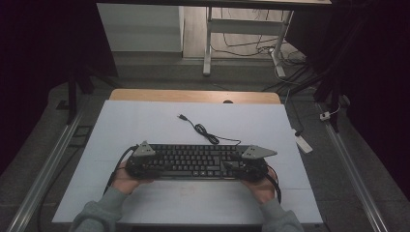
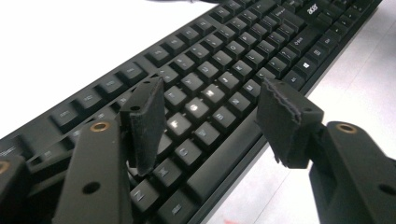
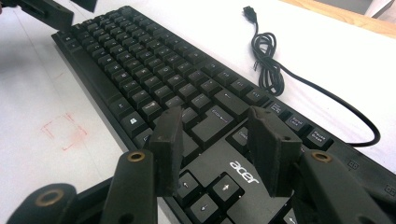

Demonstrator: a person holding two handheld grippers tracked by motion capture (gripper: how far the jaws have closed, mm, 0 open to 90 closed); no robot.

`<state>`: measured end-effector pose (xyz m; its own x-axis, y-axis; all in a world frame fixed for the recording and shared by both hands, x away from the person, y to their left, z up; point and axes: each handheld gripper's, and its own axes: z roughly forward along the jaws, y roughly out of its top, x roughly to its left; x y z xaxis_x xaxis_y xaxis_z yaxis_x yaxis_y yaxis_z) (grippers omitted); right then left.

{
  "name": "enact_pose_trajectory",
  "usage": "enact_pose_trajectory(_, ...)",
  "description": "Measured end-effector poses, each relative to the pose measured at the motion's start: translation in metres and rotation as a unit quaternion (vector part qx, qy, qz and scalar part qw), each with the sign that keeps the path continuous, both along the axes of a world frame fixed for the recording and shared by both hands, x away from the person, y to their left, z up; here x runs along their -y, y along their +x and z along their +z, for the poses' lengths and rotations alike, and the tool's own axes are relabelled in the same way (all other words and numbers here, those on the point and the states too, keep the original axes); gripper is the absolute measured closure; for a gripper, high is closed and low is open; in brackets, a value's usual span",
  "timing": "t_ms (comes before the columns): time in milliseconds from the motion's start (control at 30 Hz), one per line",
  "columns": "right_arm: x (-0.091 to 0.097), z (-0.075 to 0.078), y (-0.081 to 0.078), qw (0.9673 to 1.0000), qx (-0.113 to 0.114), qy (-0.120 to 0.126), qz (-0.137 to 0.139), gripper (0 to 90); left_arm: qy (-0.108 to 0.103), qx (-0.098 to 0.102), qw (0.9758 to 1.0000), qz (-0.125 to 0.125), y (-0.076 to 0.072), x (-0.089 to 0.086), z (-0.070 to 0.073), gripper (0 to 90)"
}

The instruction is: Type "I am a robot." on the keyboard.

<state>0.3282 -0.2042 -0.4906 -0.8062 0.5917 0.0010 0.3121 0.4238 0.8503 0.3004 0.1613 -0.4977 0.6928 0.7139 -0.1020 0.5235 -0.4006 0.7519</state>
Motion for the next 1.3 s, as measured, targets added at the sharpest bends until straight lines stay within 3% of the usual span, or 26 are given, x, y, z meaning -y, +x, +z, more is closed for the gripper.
enact_pose_trajectory(200, 0.001, -0.001, -0.001, 1.0000, -0.002, -0.006, 0.000, 55.6, 0.008, -0.010, 0.9997, -0.022, 0.002, 0.009, -0.004, 54.9)
enact_pose_trajectory(300, 0.001, -0.003, -0.001, 0.9999, -0.002, -0.013, -0.002, 55.5, 0.008, -0.011, 0.9994, -0.033, 0.001, 0.011, -0.005, 65.4)
enact_pose_trajectory(333, 0.001, -0.004, 0.000, 0.9999, -0.003, -0.013, 0.000, 55.4, 0.008, -0.012, 0.9993, -0.036, 0.001, 0.011, -0.005, 73.3)
enact_pose_trajectory(367, 0.001, -0.004, 0.000, 0.9999, -0.004, -0.015, 0.000, 55.4, 0.009, -0.013, 0.9991, -0.039, 0.000, 0.012, -0.005, 73.3)
enact_pose_trajectory(500, 0.000, -0.006, 0.000, 0.9998, -0.004, -0.018, 0.001, 55.3, 0.015, -0.019, 0.9984, -0.051, 0.001, 0.016, -0.008, 88.7)
enact_pose_trajectory(667, 0.000, -0.006, 0.000, 0.9999, -0.004, -0.017, -0.002, 55.2, 0.029, -0.023, 0.9972, -0.065, 0.000, 0.023, -0.013, 89.1)
enact_pose_trajectory(1300, 0.001, -0.008, 0.000, 0.9997, -0.005, -0.024, -0.003, 54.8, 0.052, -0.026, 0.9962, -0.065, 0.001, 0.030, -0.022, 89.1)
